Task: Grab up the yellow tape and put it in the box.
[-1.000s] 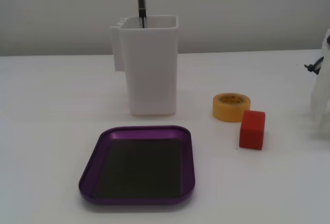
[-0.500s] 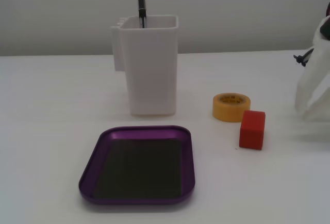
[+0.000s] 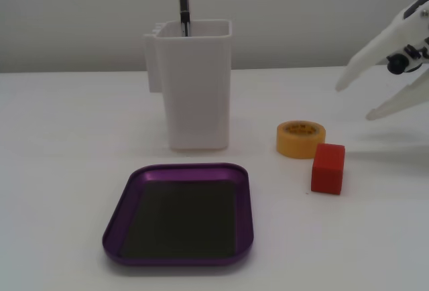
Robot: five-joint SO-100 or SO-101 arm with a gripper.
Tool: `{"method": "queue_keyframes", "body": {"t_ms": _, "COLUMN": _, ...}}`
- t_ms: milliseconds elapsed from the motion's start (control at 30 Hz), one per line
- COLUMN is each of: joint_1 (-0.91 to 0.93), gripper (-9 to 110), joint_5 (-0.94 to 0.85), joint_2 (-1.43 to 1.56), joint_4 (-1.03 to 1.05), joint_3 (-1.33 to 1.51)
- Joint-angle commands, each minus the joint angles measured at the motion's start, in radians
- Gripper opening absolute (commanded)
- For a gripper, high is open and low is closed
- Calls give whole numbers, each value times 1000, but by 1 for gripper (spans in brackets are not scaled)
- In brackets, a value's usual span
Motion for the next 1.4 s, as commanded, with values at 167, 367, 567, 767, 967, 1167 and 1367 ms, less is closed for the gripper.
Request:
{"method": "queue_keyframes", "body": {"t_ms": 167, "joint_1": 2, "gripper": 18, "joint_5": -14, "joint_2": -529, "joint_4": 0, "joint_3": -356}}
{"method": "queue_keyframes", "body": {"t_ms": 367, "joint_1": 9, "gripper": 18, "joint_5": -25, "joint_2": -946, "joint_4": 38, "joint_3": -650}}
{"method": "queue_keyframes", "body": {"t_ms": 567, "joint_1": 5, "gripper": 18, "joint_5": -21, "joint_2": -1232, "joint_4": 64, "joint_3": -839}}
{"method": "queue_keyframes", "body": {"t_ms": 767, "joint_1": 9, "gripper": 18, "joint_5": -26, "joint_2": -1335, "joint_4": 51, "joint_3": -859}}
{"method": "queue_keyframes", "body": {"t_ms": 967, "joint_1": 12, "gripper": 18, "joint_5": -28, "joint_2": -1371, "joint_4": 9, "joint_3": -853}}
{"method": "queue_keyframes", "body": {"t_ms": 1167, "joint_1": 14, "gripper": 18, "joint_5": -28, "joint_2": -1456, "joint_4": -60, "joint_3": -853}}
{"method": "queue_keyframes", "body": {"t_ms": 1367, "joint_1": 14, "gripper": 17, "joint_5": -28, "joint_2": -1546, "joint_4": -74, "joint_3": -853}}
